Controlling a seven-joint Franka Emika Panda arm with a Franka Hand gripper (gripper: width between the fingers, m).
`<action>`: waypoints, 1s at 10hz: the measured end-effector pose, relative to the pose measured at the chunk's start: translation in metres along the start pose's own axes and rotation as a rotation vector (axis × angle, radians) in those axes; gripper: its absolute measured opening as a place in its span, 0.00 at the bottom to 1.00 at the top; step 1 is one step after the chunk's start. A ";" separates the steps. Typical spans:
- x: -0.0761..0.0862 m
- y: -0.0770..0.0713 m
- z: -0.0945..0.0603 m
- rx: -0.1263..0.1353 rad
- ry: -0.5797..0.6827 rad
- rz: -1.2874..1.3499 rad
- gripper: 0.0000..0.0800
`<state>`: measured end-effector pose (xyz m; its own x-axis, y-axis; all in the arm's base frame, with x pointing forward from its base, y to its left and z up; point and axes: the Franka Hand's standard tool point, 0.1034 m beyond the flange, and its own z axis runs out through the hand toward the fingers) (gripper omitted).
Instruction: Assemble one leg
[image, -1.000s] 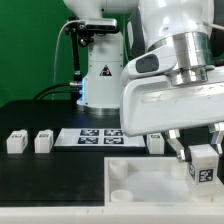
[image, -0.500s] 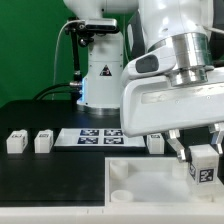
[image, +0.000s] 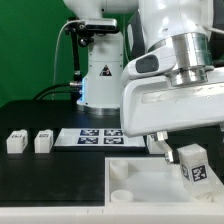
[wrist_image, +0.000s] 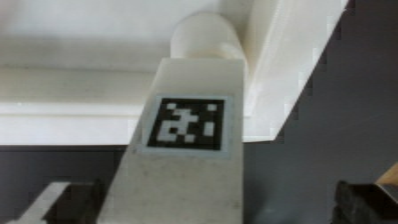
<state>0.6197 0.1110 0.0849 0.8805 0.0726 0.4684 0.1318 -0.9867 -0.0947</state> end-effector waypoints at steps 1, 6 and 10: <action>0.000 0.000 0.000 0.000 0.000 0.000 0.81; 0.000 0.000 0.000 0.000 0.000 0.000 0.81; 0.004 0.003 -0.016 0.001 -0.080 -0.001 0.81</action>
Offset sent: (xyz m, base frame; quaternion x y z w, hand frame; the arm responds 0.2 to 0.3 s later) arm 0.0000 0.0000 0.0000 0.0000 0.0000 0.0000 1.0000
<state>0.6162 0.1055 0.1005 0.9141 0.0855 0.3965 0.1335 -0.9865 -0.0951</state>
